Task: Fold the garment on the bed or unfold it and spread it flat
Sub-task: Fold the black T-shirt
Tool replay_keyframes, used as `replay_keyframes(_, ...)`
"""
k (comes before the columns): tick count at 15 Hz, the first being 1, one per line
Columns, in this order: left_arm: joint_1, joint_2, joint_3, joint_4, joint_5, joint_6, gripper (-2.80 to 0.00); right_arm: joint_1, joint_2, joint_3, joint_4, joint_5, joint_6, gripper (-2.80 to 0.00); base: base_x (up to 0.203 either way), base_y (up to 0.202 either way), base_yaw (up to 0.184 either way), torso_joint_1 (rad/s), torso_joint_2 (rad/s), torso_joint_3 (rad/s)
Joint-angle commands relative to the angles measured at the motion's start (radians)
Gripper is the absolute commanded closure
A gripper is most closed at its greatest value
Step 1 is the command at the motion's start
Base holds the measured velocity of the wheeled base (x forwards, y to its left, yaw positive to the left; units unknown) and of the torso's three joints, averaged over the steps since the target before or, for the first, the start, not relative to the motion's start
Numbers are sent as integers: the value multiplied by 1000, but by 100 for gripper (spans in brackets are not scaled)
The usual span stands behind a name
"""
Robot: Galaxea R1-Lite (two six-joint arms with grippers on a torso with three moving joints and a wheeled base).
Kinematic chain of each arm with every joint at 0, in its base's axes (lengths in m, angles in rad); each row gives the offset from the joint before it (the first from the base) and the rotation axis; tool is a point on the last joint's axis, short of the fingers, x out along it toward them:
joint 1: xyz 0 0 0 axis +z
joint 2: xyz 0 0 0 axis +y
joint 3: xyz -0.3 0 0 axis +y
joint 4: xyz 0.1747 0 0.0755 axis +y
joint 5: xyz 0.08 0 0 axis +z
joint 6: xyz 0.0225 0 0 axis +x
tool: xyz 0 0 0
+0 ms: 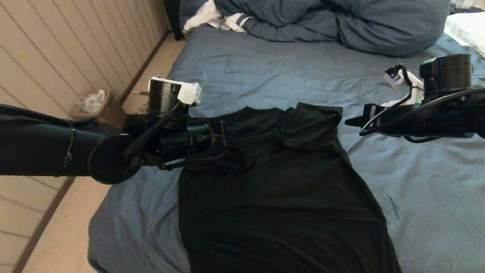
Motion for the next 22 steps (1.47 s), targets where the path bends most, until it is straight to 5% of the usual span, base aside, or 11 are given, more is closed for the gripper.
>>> replay_keyframes(1, 43, 25, 4, -1, 21, -2, 0, -3, -13, 8, -1, 5, 1, 0, 0, 0, 0, 0, 0, 0)
replay_keyframes(14, 75, 212, -149, -3, 27, -7, 0, -46, -43, 55, -4, 36, -1, 0, 0, 0, 0, 0, 0, 0)
replay_keyframes(19, -36, 190, -235, 25, 30, -6, 0, -53, -40, 65, -4, 47, -2, 0, 0, 0, 0, 0, 0, 0)
replay_keyframes(22, -113, 184, -311, 147, 23, -28, 0, -78, -41, 60, -20, 47, -2, 0, 0, 0, 0, 0, 0, 0)
